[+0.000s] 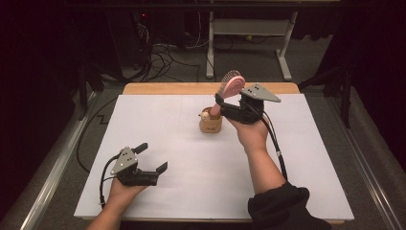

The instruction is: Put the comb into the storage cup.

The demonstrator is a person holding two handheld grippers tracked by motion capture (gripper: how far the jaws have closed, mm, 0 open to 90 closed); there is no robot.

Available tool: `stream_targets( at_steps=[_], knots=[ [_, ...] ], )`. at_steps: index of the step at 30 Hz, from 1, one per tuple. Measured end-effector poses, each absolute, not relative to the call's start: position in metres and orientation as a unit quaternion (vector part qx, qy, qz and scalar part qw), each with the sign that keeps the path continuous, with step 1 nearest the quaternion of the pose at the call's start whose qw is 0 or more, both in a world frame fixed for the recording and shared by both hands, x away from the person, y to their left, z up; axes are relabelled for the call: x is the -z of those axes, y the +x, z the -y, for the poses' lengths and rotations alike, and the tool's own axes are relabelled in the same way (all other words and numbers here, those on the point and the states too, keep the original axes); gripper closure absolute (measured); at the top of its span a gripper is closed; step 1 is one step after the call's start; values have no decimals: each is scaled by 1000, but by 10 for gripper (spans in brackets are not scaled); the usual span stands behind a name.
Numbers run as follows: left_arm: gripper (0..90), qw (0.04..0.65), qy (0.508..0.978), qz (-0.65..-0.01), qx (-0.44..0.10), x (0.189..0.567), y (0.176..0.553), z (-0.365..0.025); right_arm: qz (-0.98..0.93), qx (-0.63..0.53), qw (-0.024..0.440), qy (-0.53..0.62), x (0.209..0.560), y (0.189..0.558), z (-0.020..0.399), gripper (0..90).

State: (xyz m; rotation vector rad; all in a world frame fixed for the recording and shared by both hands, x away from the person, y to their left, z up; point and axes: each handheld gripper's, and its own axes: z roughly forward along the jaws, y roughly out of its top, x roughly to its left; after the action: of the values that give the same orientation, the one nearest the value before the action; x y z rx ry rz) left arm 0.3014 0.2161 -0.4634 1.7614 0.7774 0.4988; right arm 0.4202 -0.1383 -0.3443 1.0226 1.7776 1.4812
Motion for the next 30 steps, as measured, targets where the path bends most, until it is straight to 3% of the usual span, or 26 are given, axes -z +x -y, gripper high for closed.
stream_targets(
  at_steps=[30],
  knots=[
    [0,542,745,-328,-210,465,301,-216,-685,-536,285,403,378,437,122,200]
  ],
)
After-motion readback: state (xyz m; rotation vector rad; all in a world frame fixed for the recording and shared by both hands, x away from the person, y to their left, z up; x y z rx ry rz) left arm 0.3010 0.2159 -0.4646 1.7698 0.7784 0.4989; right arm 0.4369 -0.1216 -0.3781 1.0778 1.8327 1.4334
